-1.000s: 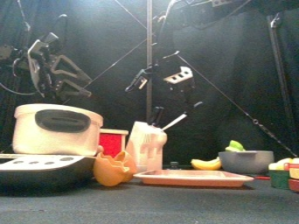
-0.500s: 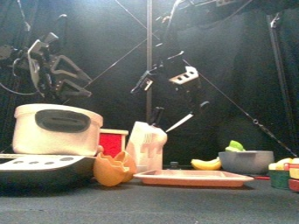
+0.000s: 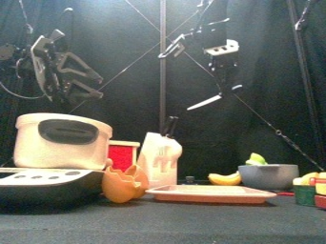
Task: Grab pairing knife with other hand
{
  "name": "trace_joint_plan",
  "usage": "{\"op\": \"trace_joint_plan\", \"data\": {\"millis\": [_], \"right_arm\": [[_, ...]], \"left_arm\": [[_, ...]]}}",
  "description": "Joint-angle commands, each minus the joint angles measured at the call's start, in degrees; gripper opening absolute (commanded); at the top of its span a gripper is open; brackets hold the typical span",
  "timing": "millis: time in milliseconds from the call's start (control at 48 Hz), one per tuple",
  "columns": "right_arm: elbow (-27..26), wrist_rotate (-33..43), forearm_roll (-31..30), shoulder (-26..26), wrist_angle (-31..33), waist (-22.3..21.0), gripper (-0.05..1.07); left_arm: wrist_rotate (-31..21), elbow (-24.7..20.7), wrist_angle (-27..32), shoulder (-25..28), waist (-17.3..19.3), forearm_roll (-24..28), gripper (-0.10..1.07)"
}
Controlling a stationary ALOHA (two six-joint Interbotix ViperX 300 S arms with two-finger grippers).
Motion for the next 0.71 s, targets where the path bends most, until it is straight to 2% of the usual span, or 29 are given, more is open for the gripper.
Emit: {"op": "trace_joint_plan", "data": {"millis": [0, 167, 375, 688], "right_arm": [[-0.1, 3.6, -2.8, -3.8, -1.6, 2.1, 0.58], [2.3, 8.5, -5.2, -5.6, -5.2, 5.7, 0.58], [5.4, 16.0, -7.4, -7.6, -14.0, 9.6, 0.58], [10.5, 20.9, -12.1, -9.0, -22.7, 11.8, 0.58]], "left_arm": [[-0.3, -3.3, -0.5, 0.6, -1.7, -0.6, 0.87], [-0.9, -8.4, -0.5, 3.1, -5.2, -7.3, 0.87], [-1.1, -13.2, -1.0, 7.7, -6.8, -14.9, 0.87], [-1.9, -19.5, -4.9, 17.0, -8.9, -18.9, 0.87]]}}
